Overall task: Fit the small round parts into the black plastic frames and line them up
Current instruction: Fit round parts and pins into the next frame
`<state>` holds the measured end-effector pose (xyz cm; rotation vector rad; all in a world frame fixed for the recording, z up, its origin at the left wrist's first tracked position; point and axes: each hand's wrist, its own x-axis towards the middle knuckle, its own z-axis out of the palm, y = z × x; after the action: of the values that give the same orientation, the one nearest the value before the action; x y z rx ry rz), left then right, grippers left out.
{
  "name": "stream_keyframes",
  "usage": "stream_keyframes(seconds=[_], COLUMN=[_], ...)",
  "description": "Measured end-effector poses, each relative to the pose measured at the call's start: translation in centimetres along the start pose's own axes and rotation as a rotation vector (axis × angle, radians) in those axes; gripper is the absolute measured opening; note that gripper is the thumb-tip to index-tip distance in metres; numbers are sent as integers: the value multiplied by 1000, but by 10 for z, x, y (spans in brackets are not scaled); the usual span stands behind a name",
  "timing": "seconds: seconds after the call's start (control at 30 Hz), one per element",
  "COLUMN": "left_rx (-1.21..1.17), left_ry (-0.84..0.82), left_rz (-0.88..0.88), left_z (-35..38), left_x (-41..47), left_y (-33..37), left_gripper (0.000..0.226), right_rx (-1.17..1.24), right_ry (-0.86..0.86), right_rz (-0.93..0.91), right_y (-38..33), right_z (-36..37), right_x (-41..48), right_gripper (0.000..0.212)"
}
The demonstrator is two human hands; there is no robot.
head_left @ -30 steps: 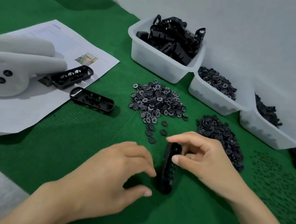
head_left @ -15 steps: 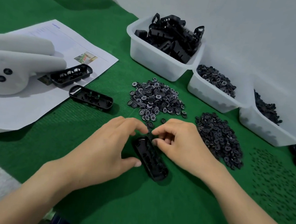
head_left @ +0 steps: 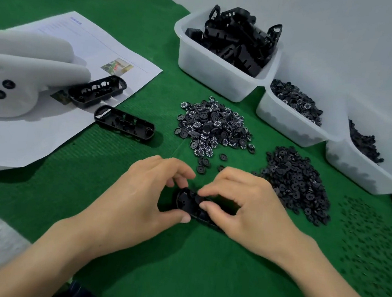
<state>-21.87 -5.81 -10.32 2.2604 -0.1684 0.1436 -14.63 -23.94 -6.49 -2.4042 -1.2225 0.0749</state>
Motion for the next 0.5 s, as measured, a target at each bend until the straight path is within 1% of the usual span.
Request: stream_keyframes(seconds=[0.13, 0.23, 0.3, 0.37, 0.43, 0.5], left_rx=[-1, 4, -9, -18, -20, -26], left_ry=[-6, -15, -23, -20, -18, -10], left_rz=[-8, -12, -19, -23, -33, -40], left_z=[0, 0, -1, -1, -2, -2], left_x=[0, 1, 1, 1, 1, 0], left_y=[0, 0, 1, 0, 1, 1], left_gripper=[47, 45, 45, 46, 46, 47], right_rx=[-123, -155, -75, -27, -62, -115], right_ry=[18, -48, -50, 33, 74, 19], right_rz=[-79, -121, -60, 23, 70, 64], right_y=[-2, -1, 2, 10, 17, 19], right_z=[2, 0, -4, -6, -3, 2], right_x=[1, 3, 7, 14, 22, 30], right_gripper=[11, 11, 16, 19, 22, 25])
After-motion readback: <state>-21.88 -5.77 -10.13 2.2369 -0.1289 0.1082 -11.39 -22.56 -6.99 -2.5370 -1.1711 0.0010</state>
